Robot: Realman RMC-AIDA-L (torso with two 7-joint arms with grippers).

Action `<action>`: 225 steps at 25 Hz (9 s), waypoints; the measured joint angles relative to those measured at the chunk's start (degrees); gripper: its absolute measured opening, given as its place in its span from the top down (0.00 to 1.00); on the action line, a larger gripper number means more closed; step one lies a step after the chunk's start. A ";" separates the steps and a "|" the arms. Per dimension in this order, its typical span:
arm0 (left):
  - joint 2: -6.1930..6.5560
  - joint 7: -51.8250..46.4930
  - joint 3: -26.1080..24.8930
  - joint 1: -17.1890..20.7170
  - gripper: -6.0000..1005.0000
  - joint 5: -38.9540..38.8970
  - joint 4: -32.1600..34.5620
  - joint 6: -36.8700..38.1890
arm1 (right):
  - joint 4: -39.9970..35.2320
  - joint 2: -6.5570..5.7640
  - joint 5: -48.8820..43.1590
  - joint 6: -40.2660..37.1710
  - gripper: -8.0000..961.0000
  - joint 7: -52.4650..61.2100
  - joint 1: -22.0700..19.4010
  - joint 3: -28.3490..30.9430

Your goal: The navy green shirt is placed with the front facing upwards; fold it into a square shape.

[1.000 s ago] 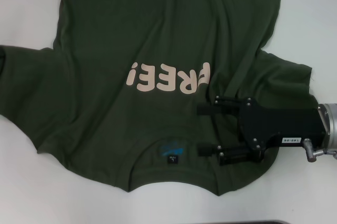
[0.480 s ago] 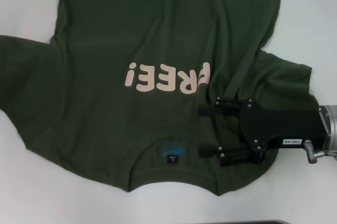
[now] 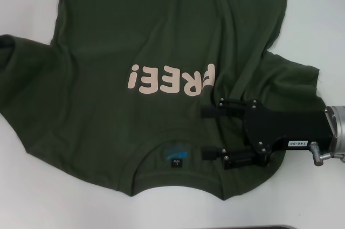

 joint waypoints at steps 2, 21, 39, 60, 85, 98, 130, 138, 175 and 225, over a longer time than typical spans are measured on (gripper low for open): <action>-0.12 0.18 -0.02 -0.12 0.97 -2.11 -0.40 1.94 | 0.00 0.00 0.00 0.01 0.06 0.00 0.03 0.00; -6.07 3.16 3.17 -9.35 0.97 -6.25 -12.60 -8.82 | 0.52 0.00 -0.17 0.84 0.06 -0.26 -0.32 0.00; -7.30 5.71 5.46 -10.83 0.74 -7.29 -16.30 -16.27 | 0.26 0.00 -0.04 1.79 0.06 -0.08 0.01 0.00; -4.82 6.80 4.88 -5.55 0.27 -20.42 -17.08 -5.60 | 0.53 0.12 0.01 1.87 0.06 -0.13 -0.20 0.00; -5.14 36.50 10.03 8.06 0.28 -11.96 -1.98 17.64 | 1.71 -0.39 11.52 1.95 0.07 25.01 0.95 2.30; -8.31 64.15 9.61 12.57 0.28 -10.32 -1.83 20.95 | -1.14 -4.67 6.19 7.40 0.07 44.24 -2.69 5.21; -7.51 59.50 7.90 7.65 0.28 -11.34 -1.83 20.56 | -19.90 -11.83 -26.57 2.51 0.18 72.25 -1.01 19.16; -7.69 59.55 7.75 7.52 0.28 -11.45 -1.88 19.89 | -19.43 -10.76 -26.94 6.16 0.20 73.23 -0.68 18.79; -7.95 60.01 7.73 7.53 0.28 -12.22 -2.06 18.04 | -16.58 -9.14 -28.22 11.66 0.20 74.85 1.55 18.54; -8.04 60.01 7.73 7.86 0.28 -13.64 -2.06 17.99 | -13.45 -9.17 -28.21 11.11 0.20 76.11 4.07 17.24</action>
